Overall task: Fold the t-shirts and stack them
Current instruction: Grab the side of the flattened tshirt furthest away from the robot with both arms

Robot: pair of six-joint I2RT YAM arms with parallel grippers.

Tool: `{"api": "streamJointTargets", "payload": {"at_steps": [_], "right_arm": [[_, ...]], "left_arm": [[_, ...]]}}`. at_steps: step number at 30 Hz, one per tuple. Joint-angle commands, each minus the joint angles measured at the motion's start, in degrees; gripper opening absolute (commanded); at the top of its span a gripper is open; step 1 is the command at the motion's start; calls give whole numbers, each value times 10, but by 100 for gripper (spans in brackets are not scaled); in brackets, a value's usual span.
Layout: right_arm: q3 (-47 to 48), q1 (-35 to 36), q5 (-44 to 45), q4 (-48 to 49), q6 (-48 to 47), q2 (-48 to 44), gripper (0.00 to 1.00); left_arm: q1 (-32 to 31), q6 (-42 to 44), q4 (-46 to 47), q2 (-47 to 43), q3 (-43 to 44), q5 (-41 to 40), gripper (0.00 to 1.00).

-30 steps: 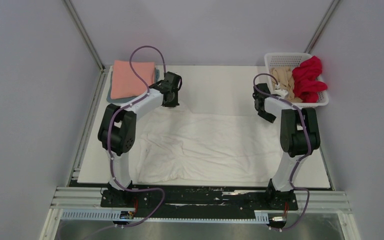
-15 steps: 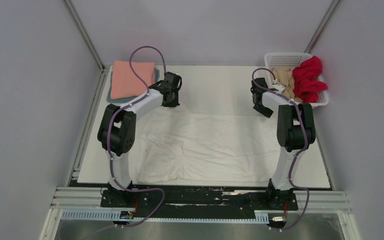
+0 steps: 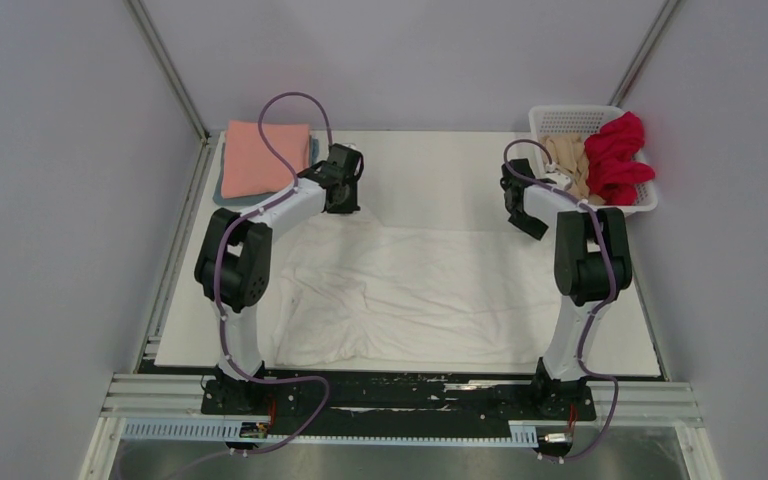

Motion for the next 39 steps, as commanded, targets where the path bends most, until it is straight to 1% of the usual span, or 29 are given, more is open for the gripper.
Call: {"api": "streamJointTargets", "payload": {"at_steps": [1, 5, 12, 15, 16, 17, 22, 27, 34, 39], "right_arm": [[-31, -3, 21, -66, 13, -10, 45], [-37, -7, 29, -67, 17, -17, 40], [-17, -9, 27, -67, 17, 1, 23], [-12, -9, 24, -66, 17, -4, 10], [-11, -9, 23, -65, 16, -10, 2], [-11, -8, 23, -61, 14, -19, 0], [-18, -2, 11, -45, -12, -71, 0], [-62, 5, -13, -35, -24, -128, 0], [-133, 24, -32, -24, -35, -219, 0], [-188, 26, -46, -24, -38, -302, 0]], "left_arm": [[1, -14, 17, -42, -11, -2, 0], [1, -15, 18, -49, -16, -1, 0], [0, -16, 24, -65, -36, -2, 0], [1, -18, 26, -76, -50, -1, 0], [1, -19, 26, -79, -54, 1, 0], [1, -19, 27, -81, -56, 3, 0], [1, -26, 31, -102, -74, 14, 0], [-3, -36, 38, -139, -112, 25, 0], [-33, -62, 31, -212, -193, -17, 0], [-66, -78, 4, -275, -251, -73, 0]]}}
